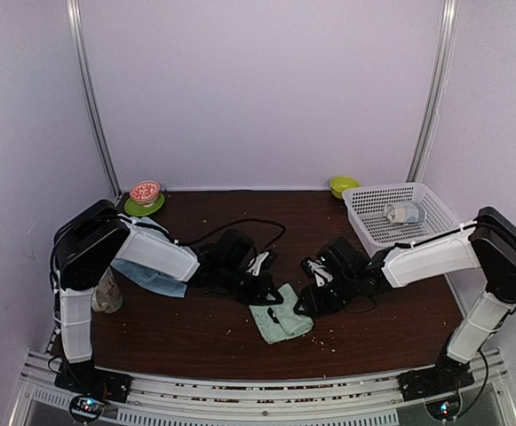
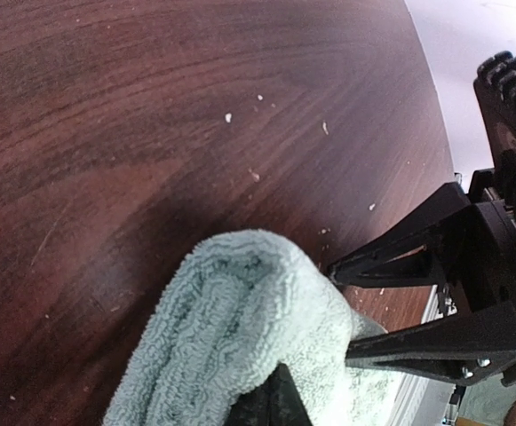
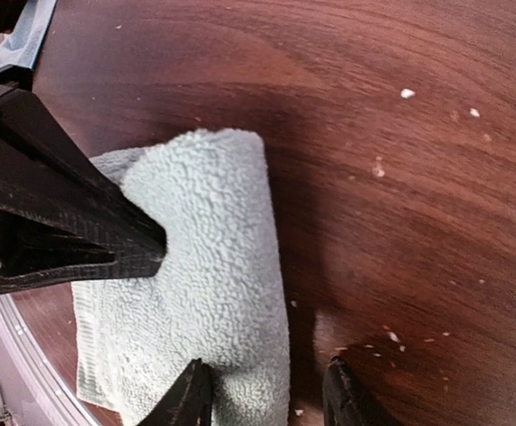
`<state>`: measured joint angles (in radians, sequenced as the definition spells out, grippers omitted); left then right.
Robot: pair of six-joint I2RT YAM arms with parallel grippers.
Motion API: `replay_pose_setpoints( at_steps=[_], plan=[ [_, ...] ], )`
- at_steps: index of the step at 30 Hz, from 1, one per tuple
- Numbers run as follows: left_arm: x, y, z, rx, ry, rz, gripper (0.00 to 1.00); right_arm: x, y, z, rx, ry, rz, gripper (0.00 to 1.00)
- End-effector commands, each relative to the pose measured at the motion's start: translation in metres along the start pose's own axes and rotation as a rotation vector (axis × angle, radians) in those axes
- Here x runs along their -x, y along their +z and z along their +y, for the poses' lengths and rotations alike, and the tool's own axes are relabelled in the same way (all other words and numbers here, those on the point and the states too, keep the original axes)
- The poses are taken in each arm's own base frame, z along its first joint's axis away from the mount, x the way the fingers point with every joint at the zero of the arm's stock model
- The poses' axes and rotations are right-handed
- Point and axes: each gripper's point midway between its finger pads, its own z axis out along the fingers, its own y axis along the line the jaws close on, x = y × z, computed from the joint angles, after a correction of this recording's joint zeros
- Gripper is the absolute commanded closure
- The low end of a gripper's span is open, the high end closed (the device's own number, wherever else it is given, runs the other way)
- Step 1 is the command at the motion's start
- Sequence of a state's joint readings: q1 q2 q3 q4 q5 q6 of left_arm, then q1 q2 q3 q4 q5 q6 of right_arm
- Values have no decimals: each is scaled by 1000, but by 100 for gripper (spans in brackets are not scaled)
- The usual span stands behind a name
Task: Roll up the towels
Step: Roll the towel at the center of the board.
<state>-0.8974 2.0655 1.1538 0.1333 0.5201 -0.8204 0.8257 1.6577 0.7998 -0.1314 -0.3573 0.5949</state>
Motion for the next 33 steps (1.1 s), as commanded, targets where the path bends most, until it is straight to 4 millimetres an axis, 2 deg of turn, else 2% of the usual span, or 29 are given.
replay_pose_setpoints(
  at_steps=[1,8,12,17,23,28,30,31,33],
  plan=[
    [-39,-1,45,142,-74,101,100,-6,8,13,67,27,36,54],
    [-43,-3,50,161,-72,100,100,3,-4,21,228,189,-44,39],
    [-43,-3,50,160,-72,97,100,0,-5,27,305,275,-47,39],
    [-44,-3,48,158,-69,90,100,-14,4,22,337,362,-25,43],
    [-47,-2,48,163,-66,94,100,-26,16,23,357,405,22,59],
    [-46,-2,46,160,-62,92,100,-25,17,28,368,385,30,83],
    [-46,-4,44,161,-58,89,100,-22,15,23,314,347,20,97],
    [-45,-6,43,163,-54,87,100,-20,12,19,269,315,13,100],
    [-42,-12,39,167,-42,75,100,-15,2,10,158,245,2,100]
  ],
)
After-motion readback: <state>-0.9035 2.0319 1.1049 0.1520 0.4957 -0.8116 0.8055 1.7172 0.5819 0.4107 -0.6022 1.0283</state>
